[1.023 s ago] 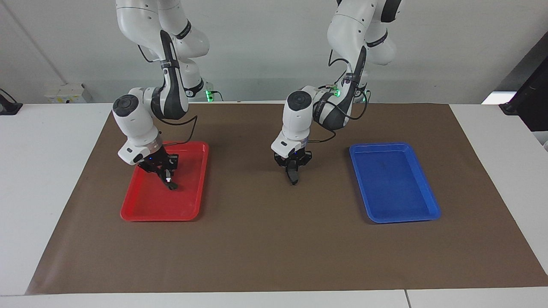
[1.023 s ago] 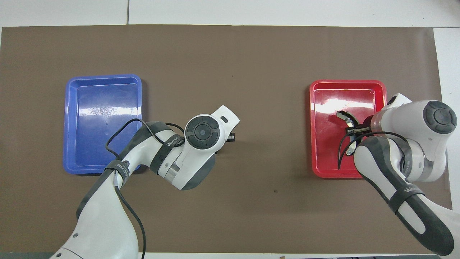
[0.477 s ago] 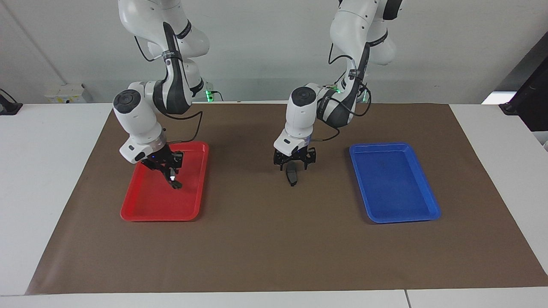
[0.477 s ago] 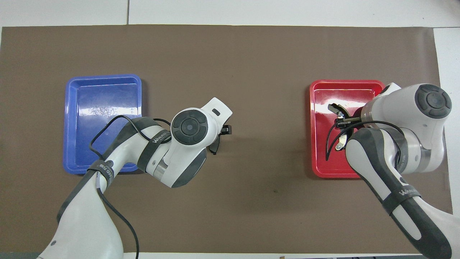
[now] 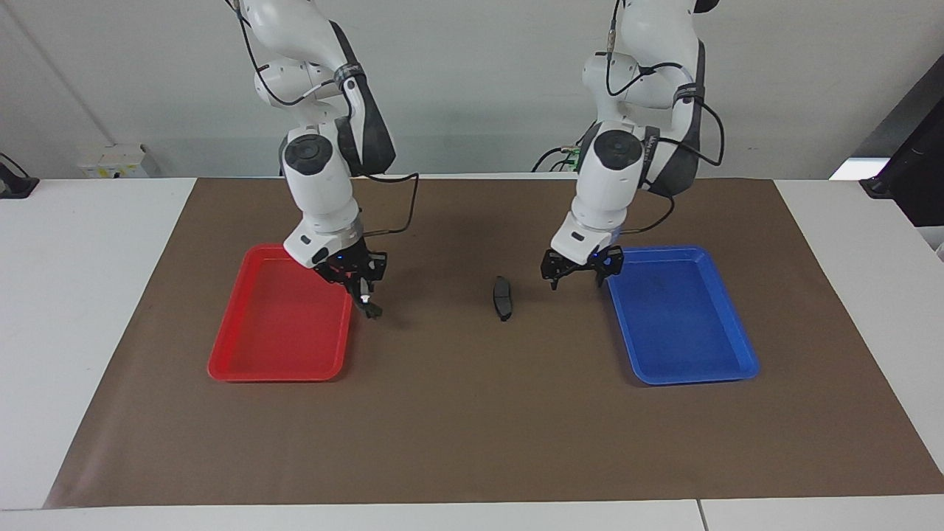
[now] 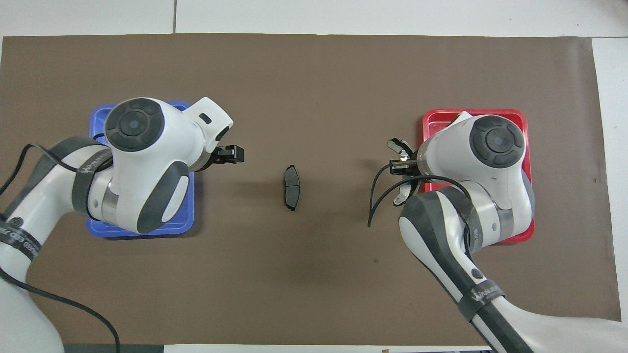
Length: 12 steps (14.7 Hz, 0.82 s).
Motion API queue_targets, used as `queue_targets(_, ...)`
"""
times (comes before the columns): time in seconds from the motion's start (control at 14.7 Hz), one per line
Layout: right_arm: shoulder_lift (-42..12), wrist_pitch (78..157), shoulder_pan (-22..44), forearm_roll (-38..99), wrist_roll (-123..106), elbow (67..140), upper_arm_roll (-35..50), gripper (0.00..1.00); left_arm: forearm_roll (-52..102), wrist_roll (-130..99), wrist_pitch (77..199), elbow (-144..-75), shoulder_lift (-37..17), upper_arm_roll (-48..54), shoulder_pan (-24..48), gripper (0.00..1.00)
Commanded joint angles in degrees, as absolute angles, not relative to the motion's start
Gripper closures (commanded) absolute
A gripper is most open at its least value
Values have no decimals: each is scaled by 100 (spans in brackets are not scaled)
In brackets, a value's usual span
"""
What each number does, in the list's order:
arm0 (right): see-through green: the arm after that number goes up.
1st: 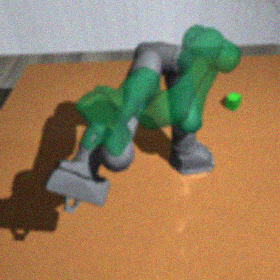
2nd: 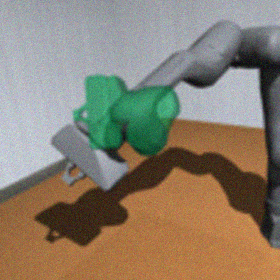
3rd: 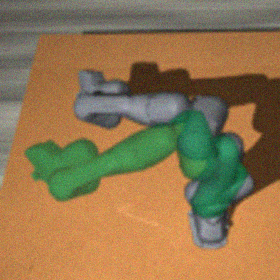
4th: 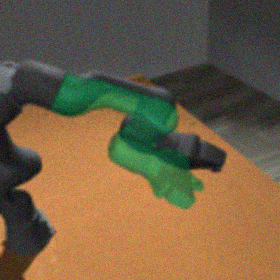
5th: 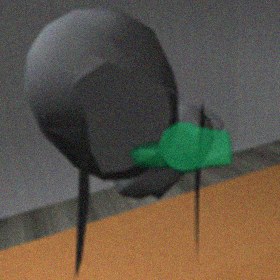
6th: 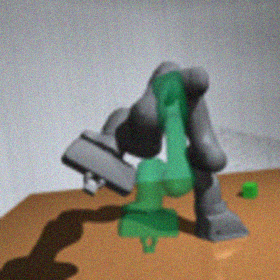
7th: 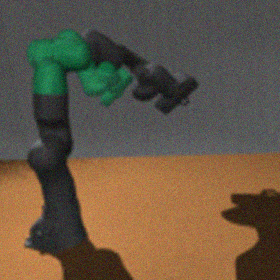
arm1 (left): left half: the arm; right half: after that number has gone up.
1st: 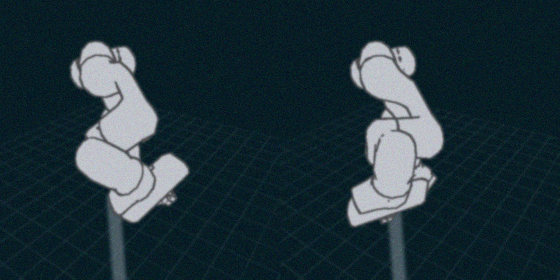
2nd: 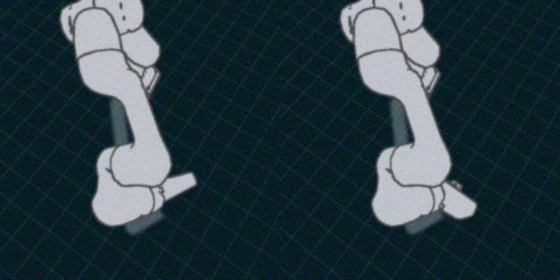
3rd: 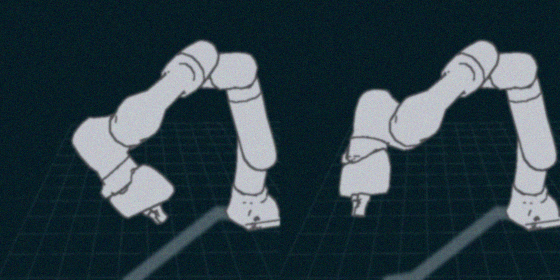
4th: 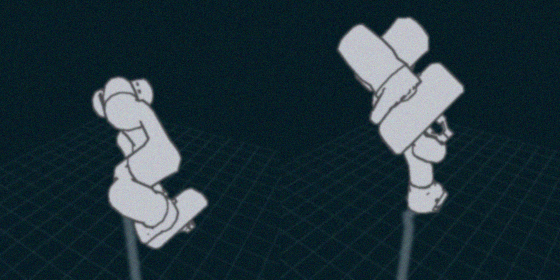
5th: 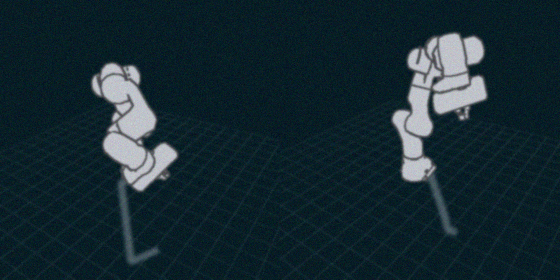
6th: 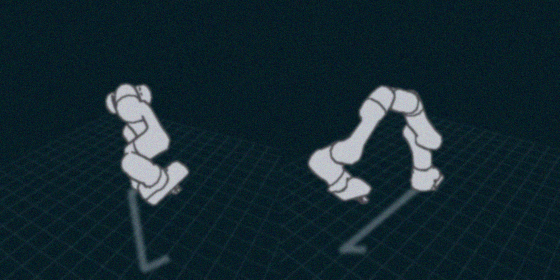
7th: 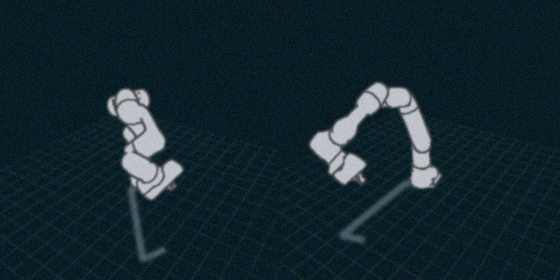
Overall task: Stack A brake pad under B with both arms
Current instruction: 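Set the small pad down between trays and withdraw the left gripper, then carry the curved shoe with the right gripper and lower it onto the pad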
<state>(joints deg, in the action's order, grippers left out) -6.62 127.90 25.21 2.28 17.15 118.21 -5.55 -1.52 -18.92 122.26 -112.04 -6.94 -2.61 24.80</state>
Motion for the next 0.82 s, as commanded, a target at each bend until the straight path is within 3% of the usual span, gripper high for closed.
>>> queue_targets(0.0, -1045, 12604, 2855, 325, 2055, 11235, -571, 100, -149, -988, 12015, -11285, -326, -211, 1787, 2)
queue_targets(0.27, -2019, 12165, 3523, 316, 2899, 9943, -571, 100, -149, 200, 11743, -11154, 17, -220, 881, 2)
queue_targets(0.75, -2662, 12549, 4139, 316, 3559, 9536, -571, 100, -141, 825, 10417, -10179, 53, -229, 203, 2)
